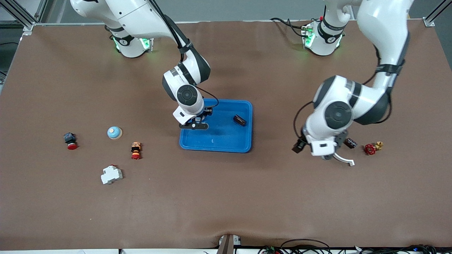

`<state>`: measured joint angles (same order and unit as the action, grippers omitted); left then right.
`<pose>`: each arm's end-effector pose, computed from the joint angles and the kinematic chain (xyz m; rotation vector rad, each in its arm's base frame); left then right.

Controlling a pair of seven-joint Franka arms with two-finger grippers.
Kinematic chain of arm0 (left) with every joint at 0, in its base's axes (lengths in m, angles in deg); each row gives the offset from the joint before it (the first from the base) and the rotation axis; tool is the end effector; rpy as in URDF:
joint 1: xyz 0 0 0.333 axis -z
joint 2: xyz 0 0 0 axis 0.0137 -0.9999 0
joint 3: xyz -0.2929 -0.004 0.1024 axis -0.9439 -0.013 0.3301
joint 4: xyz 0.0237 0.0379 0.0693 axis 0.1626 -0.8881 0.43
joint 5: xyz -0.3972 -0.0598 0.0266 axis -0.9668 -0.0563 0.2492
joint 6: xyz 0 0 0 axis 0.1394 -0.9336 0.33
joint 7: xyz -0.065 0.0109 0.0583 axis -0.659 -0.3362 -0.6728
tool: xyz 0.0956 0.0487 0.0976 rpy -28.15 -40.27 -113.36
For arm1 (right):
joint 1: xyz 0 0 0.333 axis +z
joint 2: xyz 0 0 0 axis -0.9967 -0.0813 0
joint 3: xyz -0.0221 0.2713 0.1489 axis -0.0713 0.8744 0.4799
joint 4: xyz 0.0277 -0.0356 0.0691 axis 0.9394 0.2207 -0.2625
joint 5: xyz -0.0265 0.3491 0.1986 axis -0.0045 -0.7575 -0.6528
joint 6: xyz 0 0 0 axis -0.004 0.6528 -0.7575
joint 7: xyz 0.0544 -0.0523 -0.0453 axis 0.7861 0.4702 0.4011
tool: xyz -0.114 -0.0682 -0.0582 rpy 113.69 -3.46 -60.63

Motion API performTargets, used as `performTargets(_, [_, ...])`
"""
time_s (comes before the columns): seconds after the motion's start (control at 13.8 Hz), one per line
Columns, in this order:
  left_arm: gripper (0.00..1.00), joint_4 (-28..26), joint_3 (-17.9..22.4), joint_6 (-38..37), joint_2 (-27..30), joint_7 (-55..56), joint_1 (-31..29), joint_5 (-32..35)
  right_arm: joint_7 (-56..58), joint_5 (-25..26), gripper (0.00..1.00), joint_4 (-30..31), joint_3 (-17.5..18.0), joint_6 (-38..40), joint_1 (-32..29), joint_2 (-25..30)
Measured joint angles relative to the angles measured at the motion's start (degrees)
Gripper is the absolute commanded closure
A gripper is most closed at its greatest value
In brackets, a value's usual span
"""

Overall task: Place electrolytic capacitor and blue bell in tray
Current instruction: 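Release the capacitor and bell into the tray with both grippers, then move the left gripper to the second capacitor while the right gripper reaches the bell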

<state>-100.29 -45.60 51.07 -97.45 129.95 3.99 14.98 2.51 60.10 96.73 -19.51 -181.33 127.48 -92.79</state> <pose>0.6200 -0.2137 0.2920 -2.7520 -1.2873 0.1588 0.4561 0.3954 0.1418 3.0867 -0.0657 -0.3358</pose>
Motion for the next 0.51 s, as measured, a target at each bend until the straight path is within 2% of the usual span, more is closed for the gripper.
performTargets(0.14, [0.00, -0.8, 0.1, -0.5, 0.0, -6.4, -4.0, 0.4, -0.7, 0.0, 0.88, 0.3, 0.0, -0.1, 0.9, 0.0])
performTargets(0.29, [0.00, -2.5, 0.1, -0.6, -0.1, -12.3, -7.7, 2.4, -1.2, 0.0, 0.79, 0.4, 0.0, -0.3, 1.6, 0.0])
performTargets(0.36, [0.00, -3.5, 0.1, -0.6, -0.1, -14.2, -9.3, 4.2, -1.2, 0.0, 0.58, 0.5, 0.0, -0.3, 1.7, 0.0])
performTargets(0.43, [0.00, -4.6, 0.1, -0.6, -0.1, -15.4, -10.6, 5.6, -1.2, 0.0, 0.10, 0.6, 0.0, -0.3, 1.7, 0.0])
performTargets(0.51, [0.00, -5.6, 0.0, -0.6, -0.1, -16.4, -11.8, 6.3, -1.2, 0.0, 0.00, 0.6, 0.0, -0.3, 1.7, 0.0])
